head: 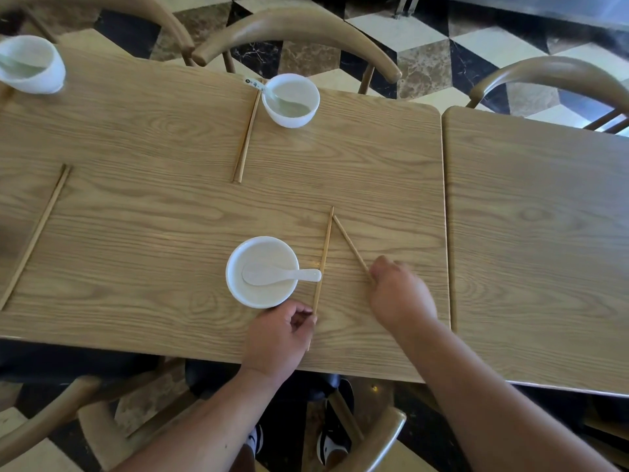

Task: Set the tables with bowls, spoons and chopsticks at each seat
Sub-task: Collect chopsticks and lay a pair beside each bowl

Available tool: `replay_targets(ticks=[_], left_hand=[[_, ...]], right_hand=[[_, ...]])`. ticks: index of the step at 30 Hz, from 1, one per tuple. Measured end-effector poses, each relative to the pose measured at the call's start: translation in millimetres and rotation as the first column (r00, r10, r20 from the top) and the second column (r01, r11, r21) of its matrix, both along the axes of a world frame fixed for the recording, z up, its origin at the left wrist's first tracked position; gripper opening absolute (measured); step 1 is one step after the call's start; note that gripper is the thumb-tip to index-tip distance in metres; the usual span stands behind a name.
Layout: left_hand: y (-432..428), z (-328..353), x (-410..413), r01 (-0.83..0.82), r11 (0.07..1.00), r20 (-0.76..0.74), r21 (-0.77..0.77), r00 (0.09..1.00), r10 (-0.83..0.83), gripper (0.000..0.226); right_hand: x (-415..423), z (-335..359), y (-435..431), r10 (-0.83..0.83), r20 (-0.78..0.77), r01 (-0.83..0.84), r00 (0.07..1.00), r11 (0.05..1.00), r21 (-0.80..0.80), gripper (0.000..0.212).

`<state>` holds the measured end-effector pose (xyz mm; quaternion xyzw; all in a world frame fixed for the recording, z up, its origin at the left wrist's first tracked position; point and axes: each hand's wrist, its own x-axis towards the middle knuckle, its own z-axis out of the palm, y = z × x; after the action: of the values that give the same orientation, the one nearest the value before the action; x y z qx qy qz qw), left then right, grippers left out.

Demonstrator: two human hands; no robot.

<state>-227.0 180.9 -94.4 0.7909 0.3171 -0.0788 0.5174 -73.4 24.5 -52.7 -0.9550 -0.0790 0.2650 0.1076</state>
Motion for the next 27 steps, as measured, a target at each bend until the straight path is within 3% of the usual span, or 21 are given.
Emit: replay_targets(ticks=[4,10,18,20,21,24,27], left_hand=[[0,0,1,-0.003,1.0,0.001,0.008,1.0,0.003,0.004],[0,0,1,-0.005,1.0,0.005,0.011,1.0,0.004,0.004],[-1,-1,1,-0.012,1.0,0.016,0.017,1.0,0.012,0.004],[-1,-1,1,-0.017,1.0,0.004,-0.003,1.0,0.017,0.004],[-1,-1,1,-0.019,1.0,-0.001,-0.011,1.0,0.019,0.004],[-2,-2,0,-0.012,1.0,0.009,-0.002,1.0,0.012,0.005],[-1,-3,0,0.004,1.0,0.013,0.013,1.0,-0.005,0.005]], right_hand=[[29,7,-33,0.096,0.051,-0.088,0.994,0.987,-0.134,0.033],[40,7,-36,0.273,0.1,-0.256,0.957,0.954,-0.153,0.034],[5,-7,10,0.527,0.172,-0.536,0.833,0.844,0.011,0.03],[-7,-9,21,0.431,0.226,-0.462,0.873,0.881,0.105,0.029],[-13,-7,25,0.294,0.225,-0.336,0.929,0.925,0.176,0.026],[-31,-5,31,-0.124,-0.001,0.121,0.992,0.965,0.235,0.015],[-50,-10,32,-0.198,-0.145,0.225,0.969,0.952,0.206,0.011]])
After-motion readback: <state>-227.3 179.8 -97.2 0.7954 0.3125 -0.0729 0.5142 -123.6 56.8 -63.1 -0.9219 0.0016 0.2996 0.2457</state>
